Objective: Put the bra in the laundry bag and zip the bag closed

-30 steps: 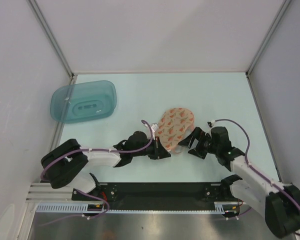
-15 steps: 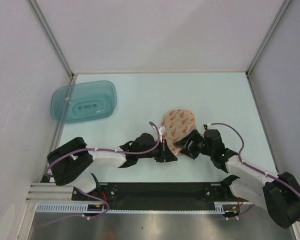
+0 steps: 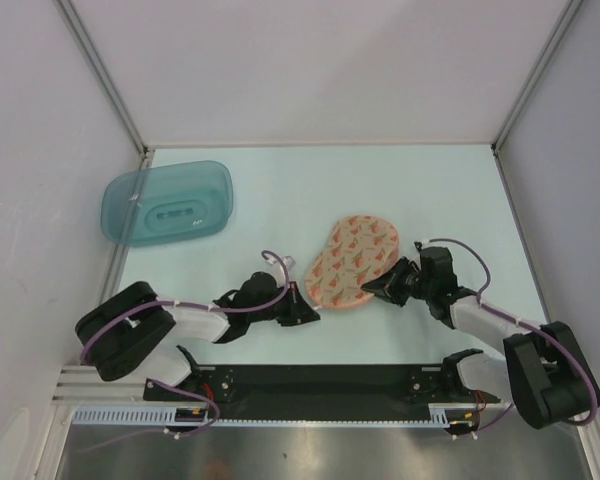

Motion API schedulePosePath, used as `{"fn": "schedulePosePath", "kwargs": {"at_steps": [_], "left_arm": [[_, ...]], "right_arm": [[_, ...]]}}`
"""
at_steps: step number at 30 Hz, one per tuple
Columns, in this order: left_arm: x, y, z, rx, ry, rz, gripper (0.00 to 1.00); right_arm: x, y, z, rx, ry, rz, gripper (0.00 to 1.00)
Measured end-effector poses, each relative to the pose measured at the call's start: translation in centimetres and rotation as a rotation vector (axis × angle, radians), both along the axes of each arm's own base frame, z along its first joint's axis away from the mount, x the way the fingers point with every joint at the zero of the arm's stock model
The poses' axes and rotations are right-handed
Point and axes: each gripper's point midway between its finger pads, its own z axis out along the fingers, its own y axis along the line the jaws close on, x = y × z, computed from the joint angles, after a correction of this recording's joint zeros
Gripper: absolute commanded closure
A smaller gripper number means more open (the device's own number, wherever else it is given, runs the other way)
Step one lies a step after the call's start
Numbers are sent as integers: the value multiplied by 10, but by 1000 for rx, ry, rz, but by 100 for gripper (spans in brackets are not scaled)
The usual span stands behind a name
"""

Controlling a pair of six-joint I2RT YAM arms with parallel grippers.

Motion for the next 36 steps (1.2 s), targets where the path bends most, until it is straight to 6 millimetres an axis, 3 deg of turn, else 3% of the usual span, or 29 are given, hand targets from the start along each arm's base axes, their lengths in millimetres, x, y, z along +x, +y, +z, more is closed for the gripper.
{"fn": "schedulePosePath", "kwargs": {"at_steps": [2,7,10,11,13,16,21,26,31,35,36], "left_arm": [[5,18,-9,35,11,41,100],[4,18,-1,26,-16,23,100],[0,8,4,21,-18,-1,100],[-1,4,6,16,-21,-14,100],[-7,-14,12,1,-20,-55,100],[-11,-34,20,-26,-18,-96,100],[-11,-48,28,-58,-18,-116,100],[-12,-50,22,-53,-1,-120,100],[-16,-56,18,-56,19,-133,100],[-22,-63,23,-71,18,-152,100],[-24,-65,25,-75,16,-158,100]], "right_arm": [[3,1,0,-17,2,48,100],[24,13,8,-39,-27,164,97],[41,25,9,-63,-28,225,69],[48,29,9,-70,-27,241,55],[59,35,7,-93,-32,250,35],[60,30,2,-131,-35,236,17],[27,0,-4,-211,-13,161,0],[2,-20,11,-233,-87,80,1],[-18,-9,1,-152,-58,68,7],[-21,9,-5,-94,-22,75,22],[-18,15,-4,-74,-24,76,36]]}}
